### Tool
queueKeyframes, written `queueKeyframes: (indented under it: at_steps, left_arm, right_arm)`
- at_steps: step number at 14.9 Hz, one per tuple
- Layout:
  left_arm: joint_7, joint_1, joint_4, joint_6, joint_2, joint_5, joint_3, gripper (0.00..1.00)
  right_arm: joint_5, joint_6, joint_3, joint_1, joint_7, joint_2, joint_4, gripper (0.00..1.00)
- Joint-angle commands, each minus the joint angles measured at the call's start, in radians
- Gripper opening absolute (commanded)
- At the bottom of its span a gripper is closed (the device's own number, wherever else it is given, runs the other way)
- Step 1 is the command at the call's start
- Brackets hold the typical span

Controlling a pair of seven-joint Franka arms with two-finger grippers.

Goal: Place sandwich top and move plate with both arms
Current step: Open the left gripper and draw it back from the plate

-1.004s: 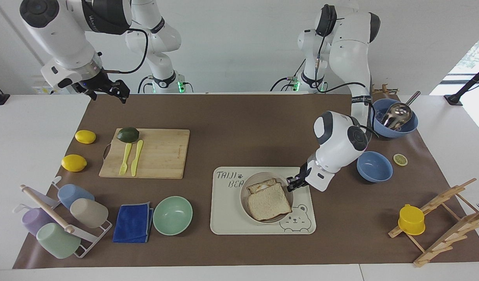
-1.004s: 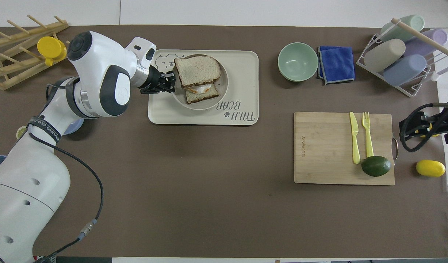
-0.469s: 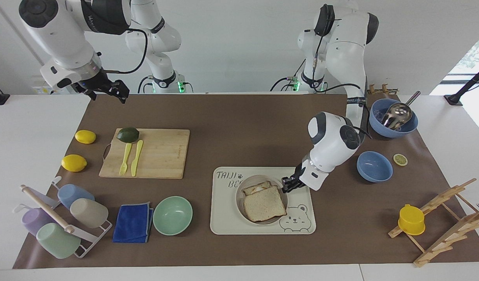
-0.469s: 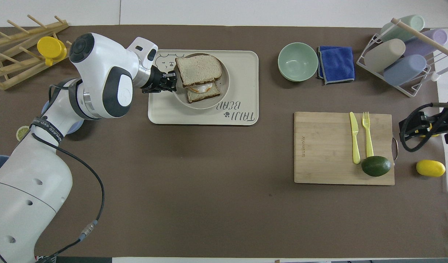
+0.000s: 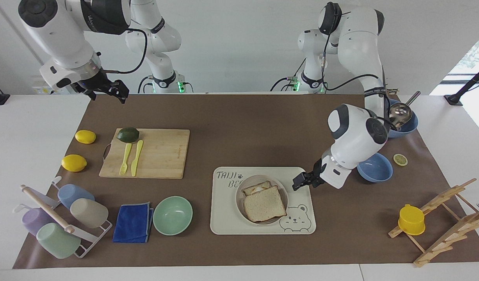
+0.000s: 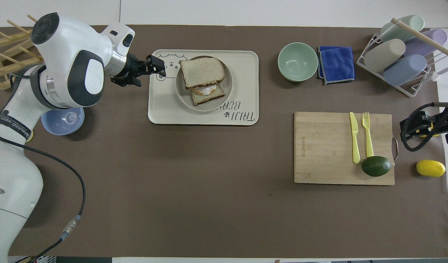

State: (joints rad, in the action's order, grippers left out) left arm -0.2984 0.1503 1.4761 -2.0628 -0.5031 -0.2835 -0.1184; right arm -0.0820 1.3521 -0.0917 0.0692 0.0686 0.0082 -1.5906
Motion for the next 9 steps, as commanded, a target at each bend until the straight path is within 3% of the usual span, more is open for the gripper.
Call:
queueKeyframes:
  at_steps: [1,4,9]
  left_arm:
    - [0.01,-0.021,0.021,0.143,0.138,0.119,0.031,1.0]
    - [0.011,-0.035,0.026,0.26,0.254,0.231,0.034,1.0]
    - [0.067,-0.094,0.029,0.456,0.421,0.231,0.037,1.0]
  right_arm:
    - [0.018,0.007,0.003,-0.008,-0.021,-0.01,-0.002,1.0]
    - [0.011,0.015,0.003,-0.009,-0.023,-0.008,-0.002,1.0]
    - [0.019,0.016,0.004,-0.008,-0.023,-0.01,-0.002,1.0]
